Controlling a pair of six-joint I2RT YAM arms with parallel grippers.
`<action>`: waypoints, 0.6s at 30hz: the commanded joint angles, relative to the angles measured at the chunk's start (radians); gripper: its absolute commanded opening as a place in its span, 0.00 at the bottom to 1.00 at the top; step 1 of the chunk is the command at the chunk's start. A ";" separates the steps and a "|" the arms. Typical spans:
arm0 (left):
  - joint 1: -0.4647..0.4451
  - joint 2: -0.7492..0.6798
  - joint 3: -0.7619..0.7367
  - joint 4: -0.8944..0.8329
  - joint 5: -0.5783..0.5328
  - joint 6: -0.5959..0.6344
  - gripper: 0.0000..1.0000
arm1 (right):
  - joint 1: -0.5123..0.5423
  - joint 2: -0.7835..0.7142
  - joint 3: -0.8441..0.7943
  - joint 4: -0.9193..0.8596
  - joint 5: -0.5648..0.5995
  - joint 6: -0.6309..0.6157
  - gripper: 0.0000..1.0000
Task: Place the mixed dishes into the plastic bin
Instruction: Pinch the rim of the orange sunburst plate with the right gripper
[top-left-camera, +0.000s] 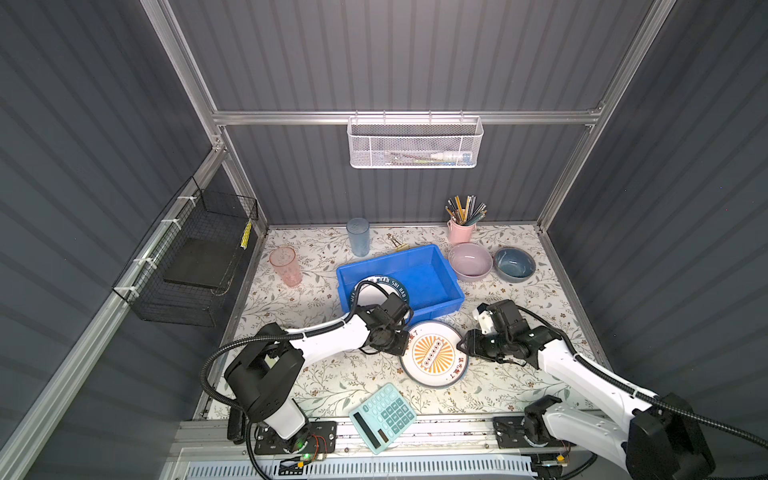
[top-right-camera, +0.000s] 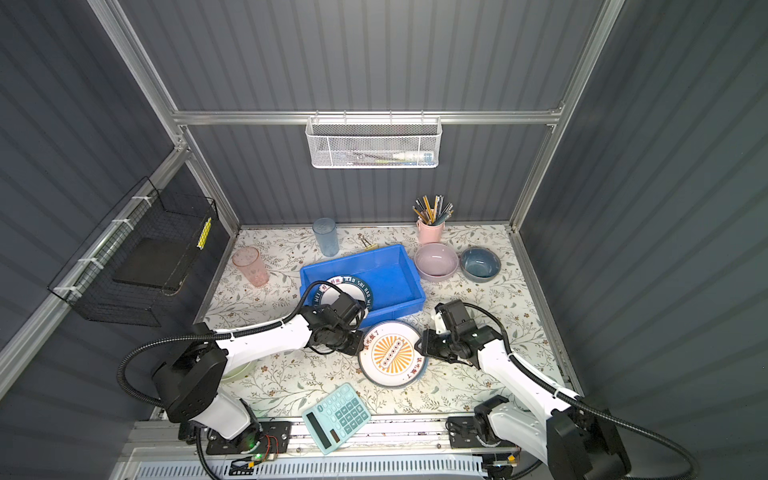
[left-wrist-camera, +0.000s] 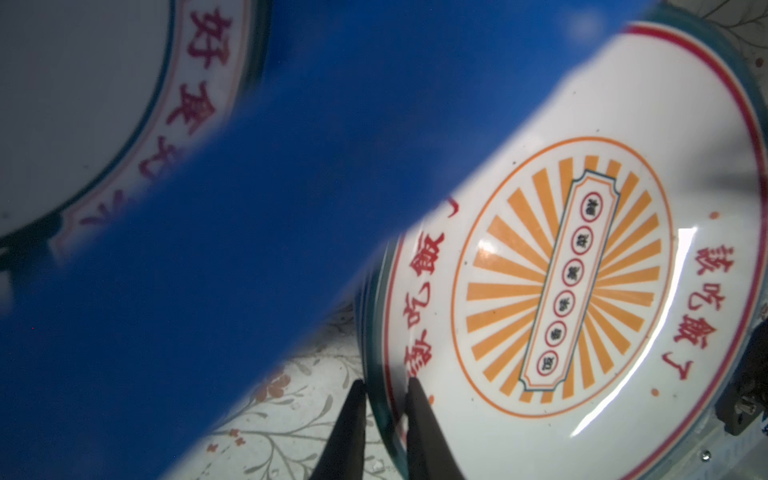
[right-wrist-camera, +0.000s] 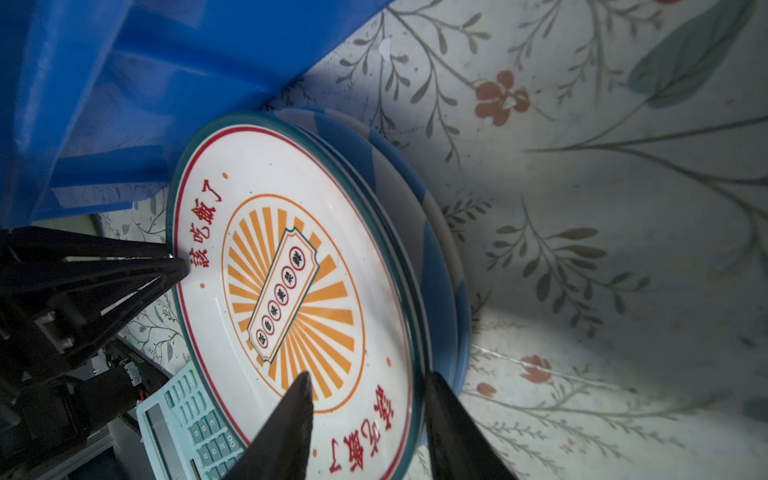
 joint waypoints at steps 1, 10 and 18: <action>-0.005 0.021 -0.022 -0.002 0.006 -0.010 0.19 | -0.013 -0.007 -0.019 0.063 -0.077 -0.015 0.45; -0.007 0.040 -0.021 0.012 0.013 -0.010 0.17 | -0.042 -0.053 -0.066 0.177 -0.176 0.001 0.41; -0.007 0.056 -0.020 0.022 0.021 -0.009 0.16 | -0.051 -0.078 -0.094 0.237 -0.239 -0.009 0.38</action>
